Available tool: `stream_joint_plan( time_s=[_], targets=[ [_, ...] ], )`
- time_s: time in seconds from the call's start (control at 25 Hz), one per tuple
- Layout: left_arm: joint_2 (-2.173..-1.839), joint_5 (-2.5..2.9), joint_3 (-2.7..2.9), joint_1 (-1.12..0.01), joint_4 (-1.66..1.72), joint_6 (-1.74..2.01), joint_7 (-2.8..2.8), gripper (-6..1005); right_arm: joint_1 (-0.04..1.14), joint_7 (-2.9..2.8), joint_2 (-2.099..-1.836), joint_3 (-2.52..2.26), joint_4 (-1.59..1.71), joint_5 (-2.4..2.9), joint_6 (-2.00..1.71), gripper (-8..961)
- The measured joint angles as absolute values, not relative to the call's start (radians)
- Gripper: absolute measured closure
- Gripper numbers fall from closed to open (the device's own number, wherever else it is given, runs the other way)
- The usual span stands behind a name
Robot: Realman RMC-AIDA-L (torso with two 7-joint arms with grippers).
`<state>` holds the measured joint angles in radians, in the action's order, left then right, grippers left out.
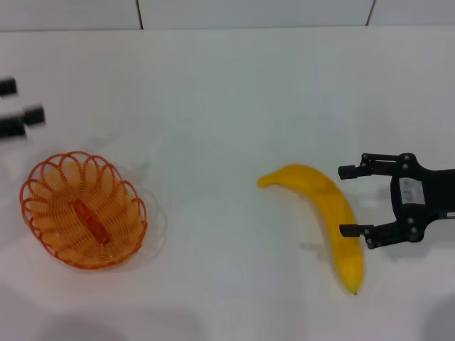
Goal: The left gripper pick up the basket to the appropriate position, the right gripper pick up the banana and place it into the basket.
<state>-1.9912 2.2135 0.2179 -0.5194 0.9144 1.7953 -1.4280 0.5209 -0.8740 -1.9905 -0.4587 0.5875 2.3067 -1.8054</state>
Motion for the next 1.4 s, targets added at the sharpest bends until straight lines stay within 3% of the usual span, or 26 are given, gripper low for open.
stream_joint_plan(
  time_s=[0.24,0.4,0.56,0.76,1.0,1.4],
  targets=[
    [-1.884,2.326,0.318,-0.625,0.953,1.796,-1.768,123,0.526,-0.874,-1.989,-0.460,0.588,2.309,-1.805,68],
    [-1.852,2.496,0.415,-0.709,0.955,1.795,-1.840,123,0.529,-0.884,-1.989,-0.460,0.588,2.311,-1.805,69],
    [-1.855,2.602,0.441,-0.755,0.955,1.793,-1.847,122,0.535,-0.897,-1.987,-0.460,0.588,2.319,-1.805,69],
    [-1.918,2.856,0.498,-0.854,0.966,1.739,-1.800,122,0.542,-0.899,-1.986,-0.460,0.588,2.321,-1.805,69],
    [-1.956,2.869,0.631,-0.844,0.971,1.674,-1.812,123,0.543,-0.899,-1.986,-0.460,0.587,2.321,-1.805,68],
    [-1.976,2.872,0.681,-0.828,0.958,1.611,-1.886,123,0.545,-0.899,-1.988,-0.460,0.587,2.321,-1.805,68]
  ],
)
